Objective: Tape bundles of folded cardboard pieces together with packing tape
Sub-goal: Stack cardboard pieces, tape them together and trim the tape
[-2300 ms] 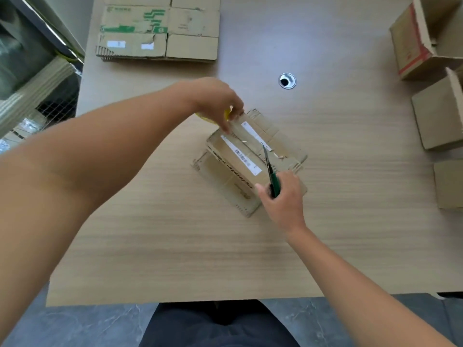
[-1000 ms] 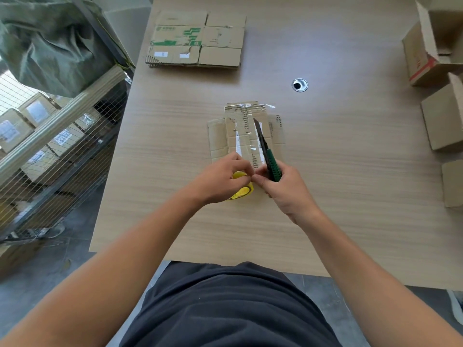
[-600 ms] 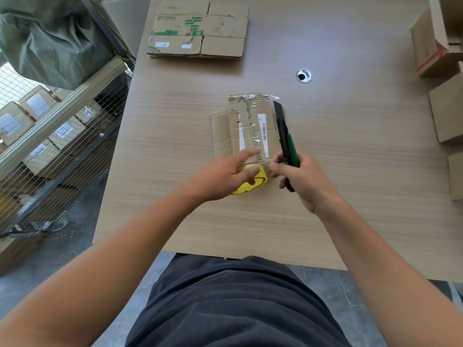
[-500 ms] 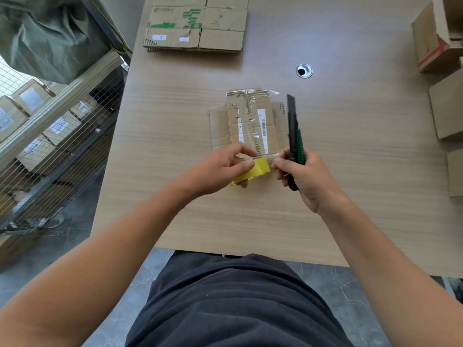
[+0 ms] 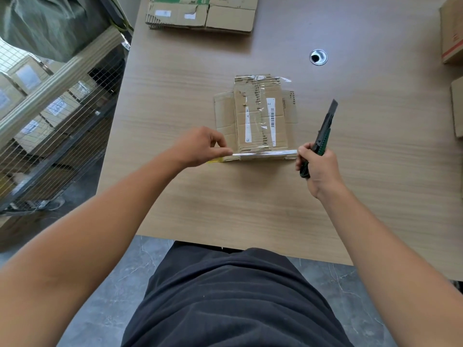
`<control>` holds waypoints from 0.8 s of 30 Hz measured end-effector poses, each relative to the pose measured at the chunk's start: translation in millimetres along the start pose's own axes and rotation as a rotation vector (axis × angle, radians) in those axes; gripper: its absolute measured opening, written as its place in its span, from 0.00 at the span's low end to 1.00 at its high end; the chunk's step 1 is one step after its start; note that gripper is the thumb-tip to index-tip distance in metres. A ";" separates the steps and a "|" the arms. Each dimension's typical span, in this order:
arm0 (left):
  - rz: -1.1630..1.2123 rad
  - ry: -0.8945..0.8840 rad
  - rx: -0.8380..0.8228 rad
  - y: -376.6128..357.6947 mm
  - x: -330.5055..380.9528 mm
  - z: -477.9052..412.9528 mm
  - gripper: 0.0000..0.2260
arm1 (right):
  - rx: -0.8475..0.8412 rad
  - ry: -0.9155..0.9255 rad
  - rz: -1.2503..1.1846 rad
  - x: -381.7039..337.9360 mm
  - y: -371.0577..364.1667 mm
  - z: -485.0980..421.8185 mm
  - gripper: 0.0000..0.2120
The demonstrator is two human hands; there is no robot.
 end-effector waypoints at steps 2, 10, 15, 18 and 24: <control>-0.044 0.016 0.008 -5.8 -2.9 -7.7 0.11 | 0.010 -0.019 0.029 6.6 -2.1 -6.0 0.11; -0.101 0.016 0.129 -32.9 -18.5 -33.8 0.10 | 0.019 -0.029 0.059 35.5 -9.6 -33.6 0.09; -0.243 0.006 0.171 -42.0 -15.6 -41.8 0.10 | -0.006 -0.022 0.127 39.6 -14.7 -45.4 0.07; -0.276 0.039 0.186 -45.2 -11.2 -45.8 0.11 | -0.047 -0.116 0.170 36.5 -12.8 -51.5 0.06; -0.279 0.064 0.170 -37.7 -5.3 -41.5 0.11 | 0.211 0.251 0.509 0.8 -9.1 -28.2 0.09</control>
Point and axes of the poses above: each hand's wrist, its own z-axis away from the middle knuckle, its own y-axis out of the back of the hand, x = y × z, the point moved 1 cm from there along -z, towards the middle knuckle, and after that the axes turned 1 degree about -x, right-handed, at the moved point
